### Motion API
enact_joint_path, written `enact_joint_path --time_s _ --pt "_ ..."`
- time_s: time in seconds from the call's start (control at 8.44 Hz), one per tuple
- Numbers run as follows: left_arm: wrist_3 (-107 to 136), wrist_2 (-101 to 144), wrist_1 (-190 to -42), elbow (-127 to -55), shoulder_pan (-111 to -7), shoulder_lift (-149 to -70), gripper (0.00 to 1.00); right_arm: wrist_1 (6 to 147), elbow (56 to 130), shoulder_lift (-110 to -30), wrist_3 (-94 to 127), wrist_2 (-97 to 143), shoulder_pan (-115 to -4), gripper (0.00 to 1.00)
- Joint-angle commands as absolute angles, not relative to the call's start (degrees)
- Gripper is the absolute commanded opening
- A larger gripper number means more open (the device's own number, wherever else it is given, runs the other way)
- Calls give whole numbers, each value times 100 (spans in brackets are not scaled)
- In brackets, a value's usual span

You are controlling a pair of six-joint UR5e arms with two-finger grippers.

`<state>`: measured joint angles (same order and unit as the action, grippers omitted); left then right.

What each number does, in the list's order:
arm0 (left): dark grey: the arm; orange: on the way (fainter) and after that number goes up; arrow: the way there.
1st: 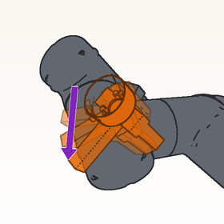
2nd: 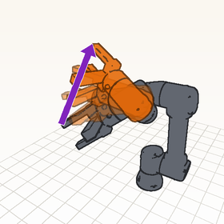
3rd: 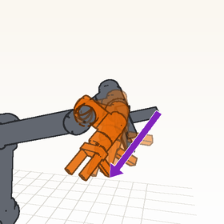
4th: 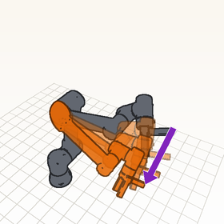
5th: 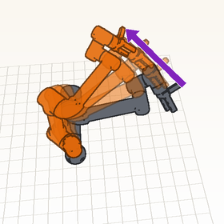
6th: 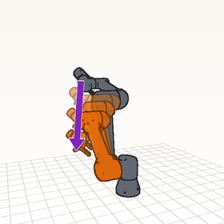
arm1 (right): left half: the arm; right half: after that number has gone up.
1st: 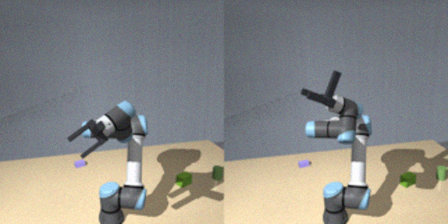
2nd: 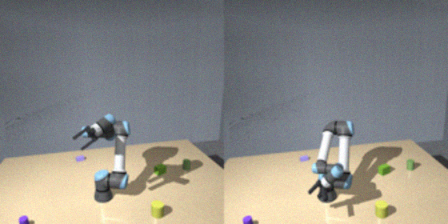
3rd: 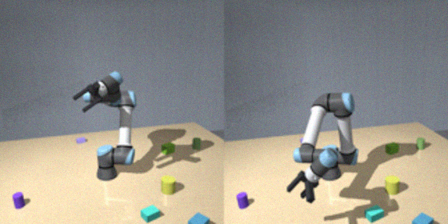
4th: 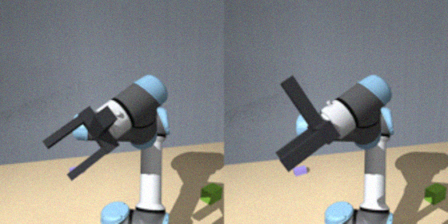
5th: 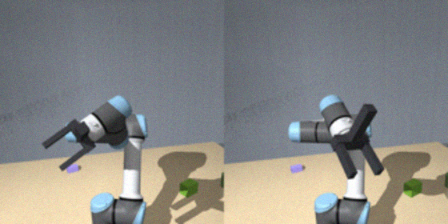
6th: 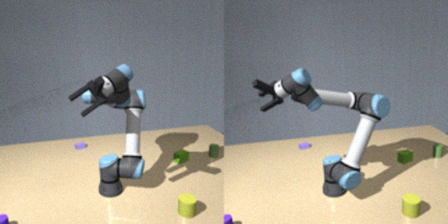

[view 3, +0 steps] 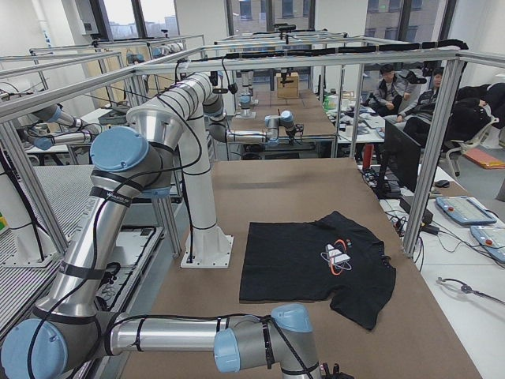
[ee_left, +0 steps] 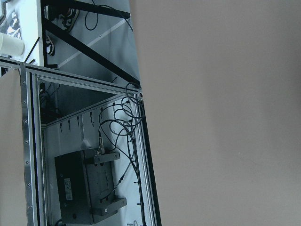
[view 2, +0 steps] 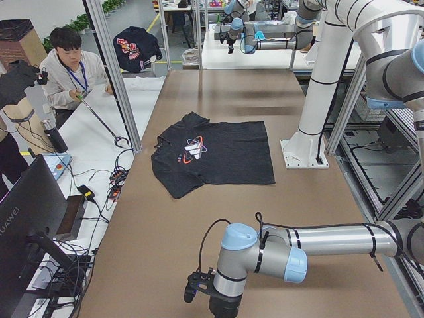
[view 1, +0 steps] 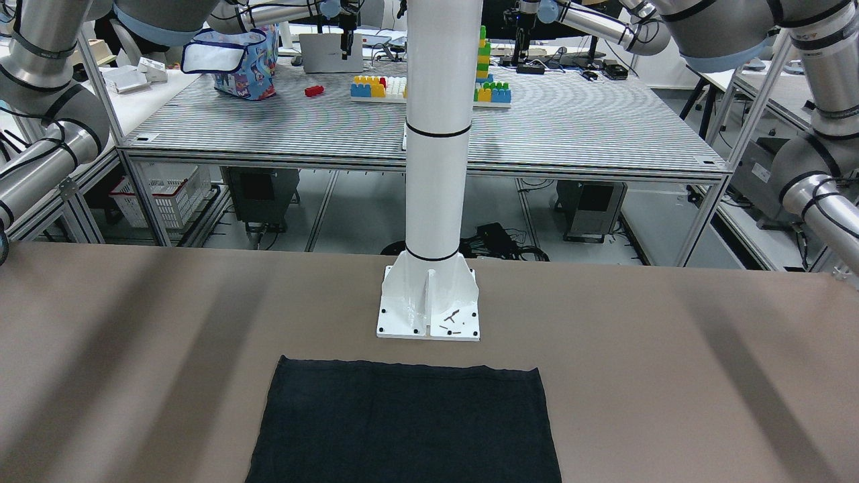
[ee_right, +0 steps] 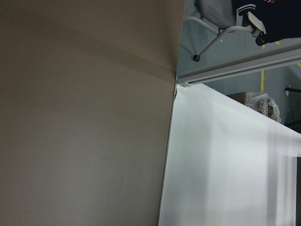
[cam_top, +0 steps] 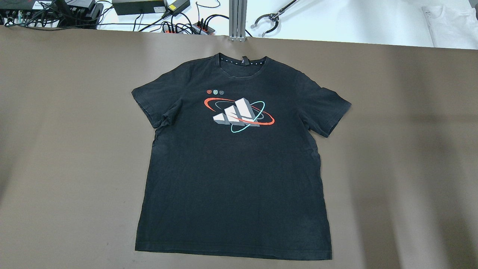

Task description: Fold clothes

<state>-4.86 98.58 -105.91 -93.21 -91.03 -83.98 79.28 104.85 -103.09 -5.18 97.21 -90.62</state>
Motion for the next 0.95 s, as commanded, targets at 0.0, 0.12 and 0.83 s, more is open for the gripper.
enact_joint_path --time_s 0.0,0.12,0.83 --pt "-553 9861 -10591 -9325 -9105 -8385 100 7928 10485 -10310 -519 9721 -9062 94" --pt "-554 9861 -10591 -9316 -9097 -8393 100 7928 10485 -10301 -519 9721 -9062 94" --pt "-545 9861 -10591 -9369 -9105 -8446 100 7910 10669 -10257 -510 9730 -9053 94"
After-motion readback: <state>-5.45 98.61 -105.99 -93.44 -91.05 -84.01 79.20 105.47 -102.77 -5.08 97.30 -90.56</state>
